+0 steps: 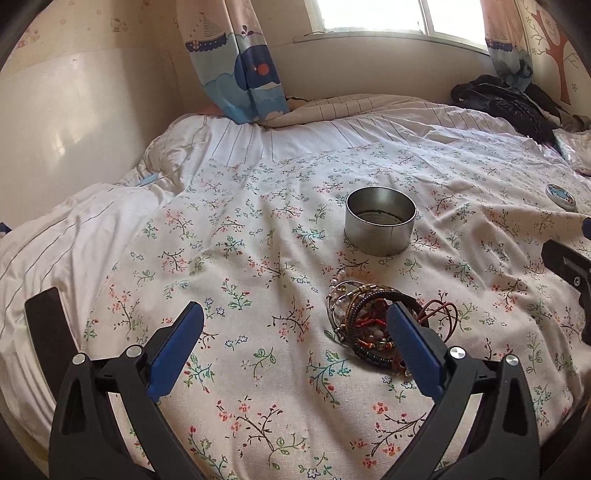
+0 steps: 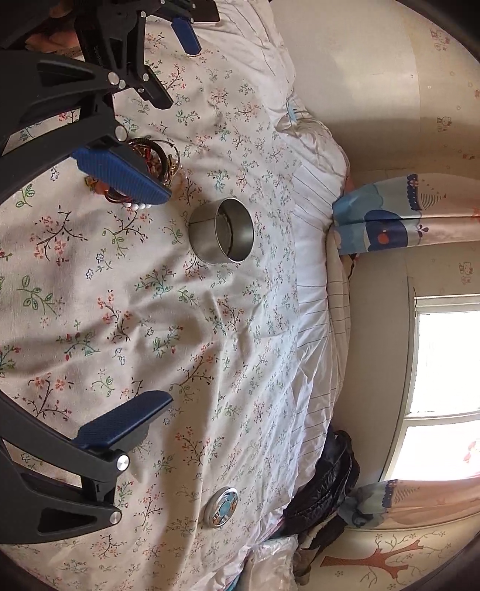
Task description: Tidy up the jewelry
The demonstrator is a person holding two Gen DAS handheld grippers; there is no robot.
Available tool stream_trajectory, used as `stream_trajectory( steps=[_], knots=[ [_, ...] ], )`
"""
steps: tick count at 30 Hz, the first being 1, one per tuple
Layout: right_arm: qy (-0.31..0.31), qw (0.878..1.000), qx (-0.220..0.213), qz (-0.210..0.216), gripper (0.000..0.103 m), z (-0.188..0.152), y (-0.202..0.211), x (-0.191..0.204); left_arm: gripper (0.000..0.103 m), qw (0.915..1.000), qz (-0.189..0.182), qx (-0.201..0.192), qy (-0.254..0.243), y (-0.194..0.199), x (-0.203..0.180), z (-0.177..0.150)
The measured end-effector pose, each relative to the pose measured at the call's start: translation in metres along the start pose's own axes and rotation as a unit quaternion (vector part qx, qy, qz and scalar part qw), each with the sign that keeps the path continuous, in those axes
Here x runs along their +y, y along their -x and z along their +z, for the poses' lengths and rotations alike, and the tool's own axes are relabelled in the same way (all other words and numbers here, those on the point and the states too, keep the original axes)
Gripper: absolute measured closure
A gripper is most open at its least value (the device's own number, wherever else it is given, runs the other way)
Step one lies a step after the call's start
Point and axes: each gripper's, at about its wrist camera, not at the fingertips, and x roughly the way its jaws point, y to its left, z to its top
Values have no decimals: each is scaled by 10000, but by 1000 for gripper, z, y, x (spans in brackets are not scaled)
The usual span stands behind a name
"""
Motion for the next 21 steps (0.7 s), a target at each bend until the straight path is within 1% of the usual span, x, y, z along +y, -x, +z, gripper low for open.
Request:
stream_trajectory(
  steps=[5,8,13,21],
  knots=[
    [192,9998,48,5,6,1,-12,7,8,10000,-48,43,-6,-13,-2,2],
    [217,9997,112,13,6,2,-19,8,8,9997,-119,194,-43,-24,-4,4],
    [213,9997,84,120,6,1,-18,9,8,9997,-232,125,-2,-22,-3,1],
    [293,9993,143,157,6,0,-21,12,8,9995,-247,145,-115,-23,-9,0]
  ],
)
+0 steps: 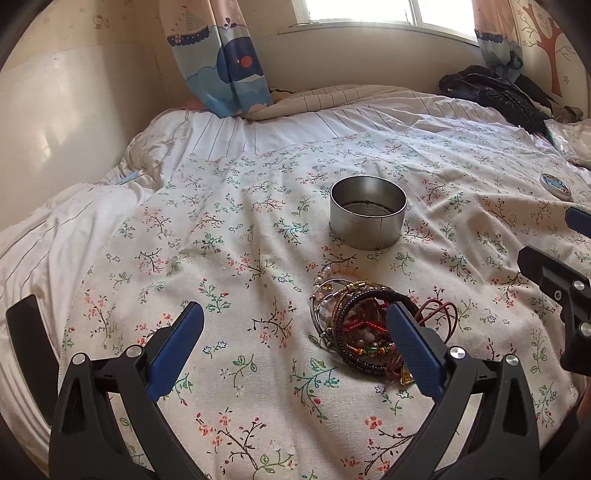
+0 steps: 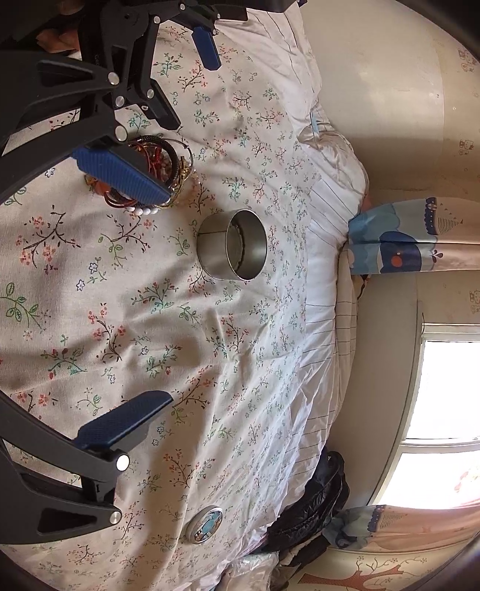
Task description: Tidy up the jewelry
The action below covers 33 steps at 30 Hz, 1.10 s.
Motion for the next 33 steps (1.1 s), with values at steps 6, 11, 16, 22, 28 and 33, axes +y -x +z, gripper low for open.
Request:
stream_trajectory(
  steps=[6,11,16,22,28,33],
  knots=[
    [-40,10000,36,8,6,0,-1,-1,8,10000,-2,45,45,0,2,1],
    [-40,10000,55,27,6,0,-2,-1,8,10000,-5,57,14,-1,2,0],
    [-46,10000,74,28,6,-1,-3,-2,8,9999,-139,41,63,0,6,0],
    [-121,9999,102,53,6,-1,-4,-5,8,9998,-153,71,73,-2,5,0],
    [-119,9999,108,60,6,-1,-3,-5,8,9999,-109,80,0,-3,1,0],
    [-154,9998,99,11,6,-1,-4,-6,8,9999,-150,54,-4,-3,1,0]
  ],
)
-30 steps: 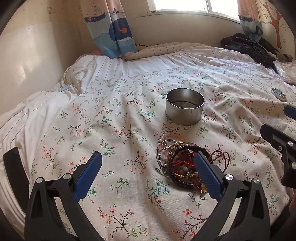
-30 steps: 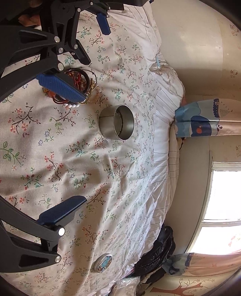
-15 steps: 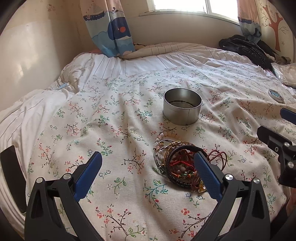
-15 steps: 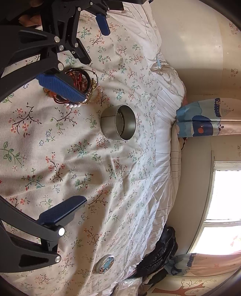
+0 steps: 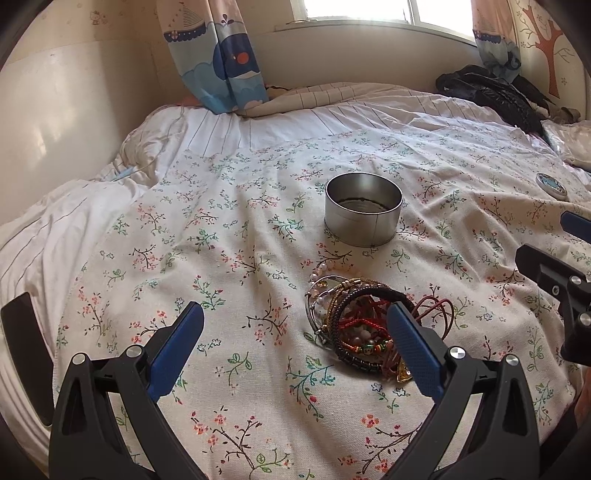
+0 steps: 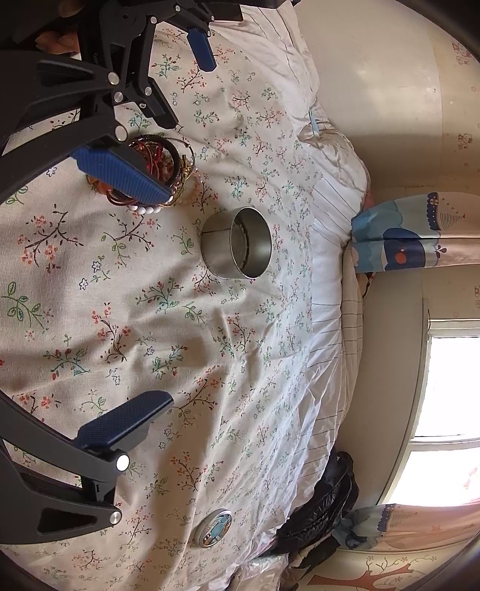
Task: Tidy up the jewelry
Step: 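Grasp the red-cord pendant necklace with the left gripper and lift it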
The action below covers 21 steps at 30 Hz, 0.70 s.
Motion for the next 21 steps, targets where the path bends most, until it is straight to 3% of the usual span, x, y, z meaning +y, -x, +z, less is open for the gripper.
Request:
stream_trajectory(
  steps=[6,7,11,16,19,21],
  knots=[
    [-444,9988,9,-183,6,0,-1,-21,11,9982,-376,-219,-421,10,-16,-2],
    [-549,9983,24,-168,6,0,-1,-26,20,9974,-443,-188,-537,9,-21,-3],
    [-872,9961,80,-96,6,-1,-3,-39,38,9941,-710,23,-814,1,-35,-4],
    [-967,9952,132,5,6,-1,-5,-43,40,9887,-1175,73,-932,-4,-47,-5],
    [-987,9950,124,68,6,-1,-5,-43,42,9851,-1229,158,-1194,-13,-61,-7],
    [-1016,9947,127,87,6,-1,-5,-44,81,9827,-1268,367,-1301,-23,-69,-8]
  ],
)
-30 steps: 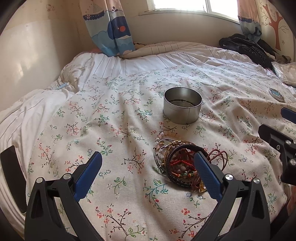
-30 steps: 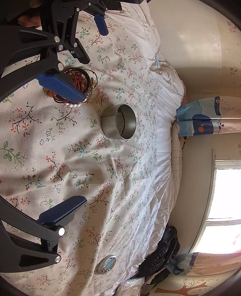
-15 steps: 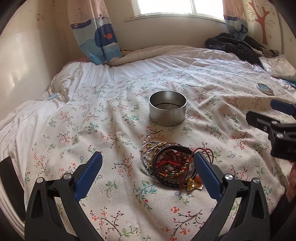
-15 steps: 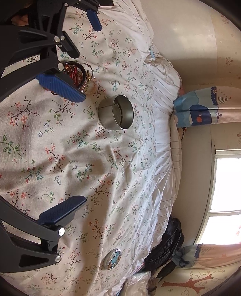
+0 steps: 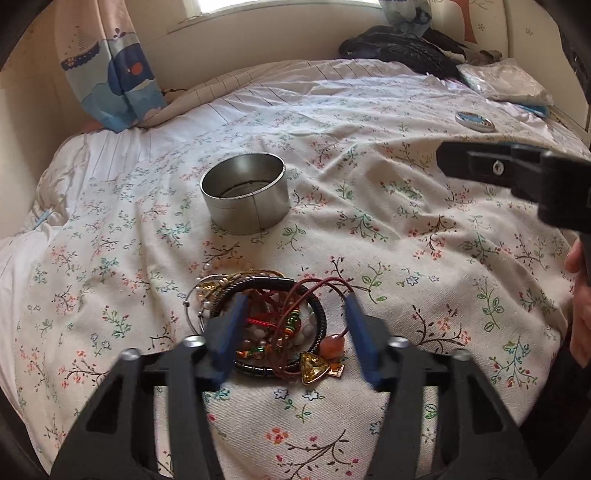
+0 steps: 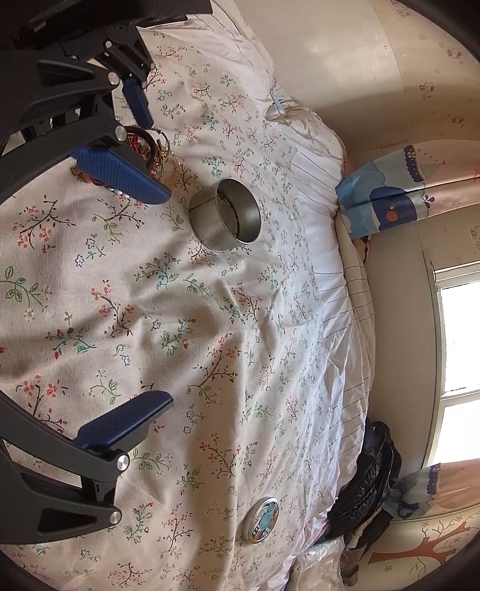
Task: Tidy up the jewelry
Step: 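Grasp the red-cord pendant necklace with the left gripper and lift it, then carry the necklace into the silver tin while the right gripper grasps the black braided bangle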
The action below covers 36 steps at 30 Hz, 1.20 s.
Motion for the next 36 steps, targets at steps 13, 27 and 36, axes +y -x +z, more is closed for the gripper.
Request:
stream_trajectory(
  steps=[13,27,36],
  knots=[
    [1026,9913,645,510,6,-16,-23,46,101,9618,-772,-1108,2382,50,100,-16],
    [2114,9612,1165,1337,6,-40,-69,143,101,9466,-499,-1337,2892,56,129,-25],
    [1665,9576,1592,1732,36,-42,-87,133,101,9462,-547,-1351,2887,56,128,-25]
  ],
)
